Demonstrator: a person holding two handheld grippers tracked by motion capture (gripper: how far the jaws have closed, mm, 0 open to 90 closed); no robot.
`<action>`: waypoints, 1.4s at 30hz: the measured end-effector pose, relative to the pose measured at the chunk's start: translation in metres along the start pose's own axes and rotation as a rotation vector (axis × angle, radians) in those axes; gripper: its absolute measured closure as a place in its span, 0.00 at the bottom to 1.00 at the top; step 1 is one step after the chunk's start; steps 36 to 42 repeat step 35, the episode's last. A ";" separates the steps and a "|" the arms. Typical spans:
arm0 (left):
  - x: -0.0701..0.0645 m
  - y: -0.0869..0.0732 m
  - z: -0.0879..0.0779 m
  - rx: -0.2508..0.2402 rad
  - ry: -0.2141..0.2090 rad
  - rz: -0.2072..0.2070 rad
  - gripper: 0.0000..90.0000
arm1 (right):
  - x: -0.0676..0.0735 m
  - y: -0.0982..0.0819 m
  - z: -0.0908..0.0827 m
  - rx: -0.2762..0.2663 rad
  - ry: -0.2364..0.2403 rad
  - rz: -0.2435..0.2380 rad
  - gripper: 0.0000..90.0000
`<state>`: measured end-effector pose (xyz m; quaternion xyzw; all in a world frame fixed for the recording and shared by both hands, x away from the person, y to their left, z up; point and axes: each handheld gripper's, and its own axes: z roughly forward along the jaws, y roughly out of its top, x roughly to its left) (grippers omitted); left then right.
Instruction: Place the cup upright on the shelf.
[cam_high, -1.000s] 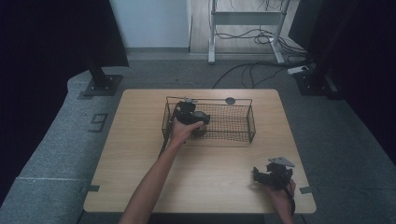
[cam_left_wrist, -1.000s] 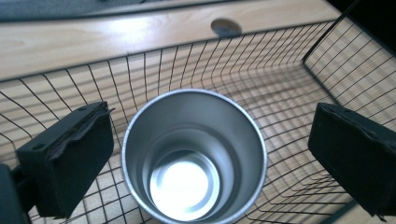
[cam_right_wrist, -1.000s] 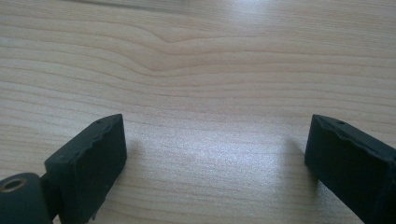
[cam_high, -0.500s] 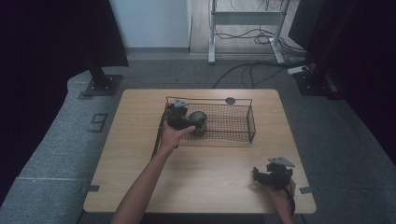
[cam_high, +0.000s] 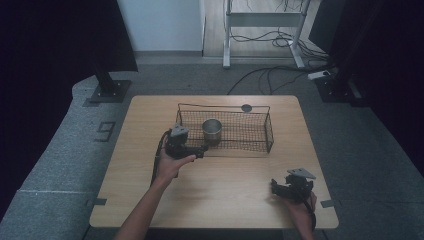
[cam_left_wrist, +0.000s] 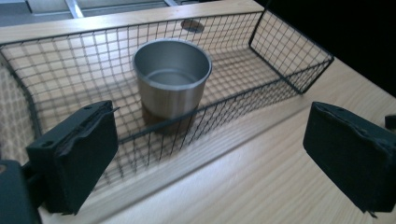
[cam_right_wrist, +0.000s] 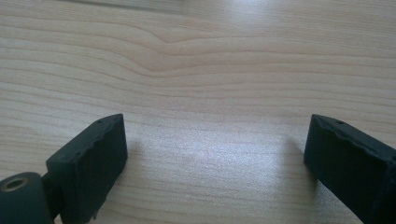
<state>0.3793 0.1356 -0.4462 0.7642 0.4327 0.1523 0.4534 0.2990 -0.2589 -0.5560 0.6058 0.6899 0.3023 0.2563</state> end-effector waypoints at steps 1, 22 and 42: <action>0.001 -0.004 -0.003 -0.001 -0.001 0.000 0.05 | 0.000 0.000 0.000 0.000 0.000 0.000 0.07; 0.013 -0.104 -0.038 0.060 0.020 -0.066 0.09 | 0.000 0.000 0.000 0.000 -0.001 0.000 0.07; 0.010 -0.115 -0.034 0.083 0.020 -0.068 0.09 | 0.000 0.000 0.000 0.000 0.000 0.000 0.07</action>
